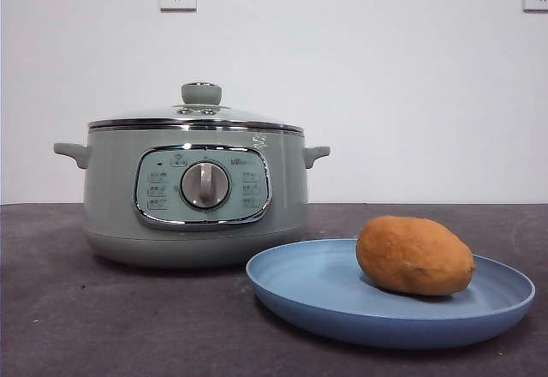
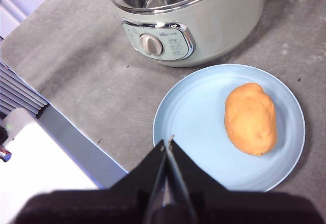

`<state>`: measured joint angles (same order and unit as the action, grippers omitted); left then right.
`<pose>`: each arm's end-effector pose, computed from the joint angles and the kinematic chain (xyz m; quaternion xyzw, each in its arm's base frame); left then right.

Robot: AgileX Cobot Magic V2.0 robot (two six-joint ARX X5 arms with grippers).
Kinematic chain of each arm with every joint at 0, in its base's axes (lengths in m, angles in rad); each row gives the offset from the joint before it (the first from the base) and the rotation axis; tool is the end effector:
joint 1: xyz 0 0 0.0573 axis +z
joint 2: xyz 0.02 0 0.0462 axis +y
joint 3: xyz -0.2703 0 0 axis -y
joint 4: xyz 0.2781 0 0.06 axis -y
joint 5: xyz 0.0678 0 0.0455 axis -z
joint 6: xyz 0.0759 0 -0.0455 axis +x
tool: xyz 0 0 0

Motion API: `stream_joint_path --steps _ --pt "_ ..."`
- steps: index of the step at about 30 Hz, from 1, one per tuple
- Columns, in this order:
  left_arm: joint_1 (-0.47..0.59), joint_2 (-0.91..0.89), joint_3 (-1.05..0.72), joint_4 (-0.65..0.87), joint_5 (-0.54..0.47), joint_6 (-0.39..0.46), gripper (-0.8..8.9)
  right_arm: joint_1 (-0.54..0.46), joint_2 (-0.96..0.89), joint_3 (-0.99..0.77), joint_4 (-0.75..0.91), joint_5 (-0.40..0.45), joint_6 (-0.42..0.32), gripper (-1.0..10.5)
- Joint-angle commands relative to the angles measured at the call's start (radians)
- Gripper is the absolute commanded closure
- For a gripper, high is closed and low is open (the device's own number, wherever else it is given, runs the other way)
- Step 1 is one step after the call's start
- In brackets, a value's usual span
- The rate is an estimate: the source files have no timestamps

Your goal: Take the potato out from the steamer,put the potato on the plate,close the lid

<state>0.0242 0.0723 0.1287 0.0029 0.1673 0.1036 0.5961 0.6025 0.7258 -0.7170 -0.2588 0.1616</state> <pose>0.1673 -0.0086 0.2071 0.0545 -0.0332 -0.0698 0.9955 0.1405 0.1188 0.2715 0.0213 0.3194 0.3719 0.8713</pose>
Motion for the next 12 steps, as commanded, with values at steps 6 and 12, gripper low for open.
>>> stream_joint_path --steps 6,12 --pt "0.003 -0.071 -0.105 0.003 -0.035 -0.034 8.17 0.001 -0.001 0.003 0.004 0.003 0.006 9.5" --pt "0.004 -0.071 -0.110 -0.078 -0.041 -0.033 8.17 0.001 -0.001 0.003 0.003 0.002 0.005 9.5"
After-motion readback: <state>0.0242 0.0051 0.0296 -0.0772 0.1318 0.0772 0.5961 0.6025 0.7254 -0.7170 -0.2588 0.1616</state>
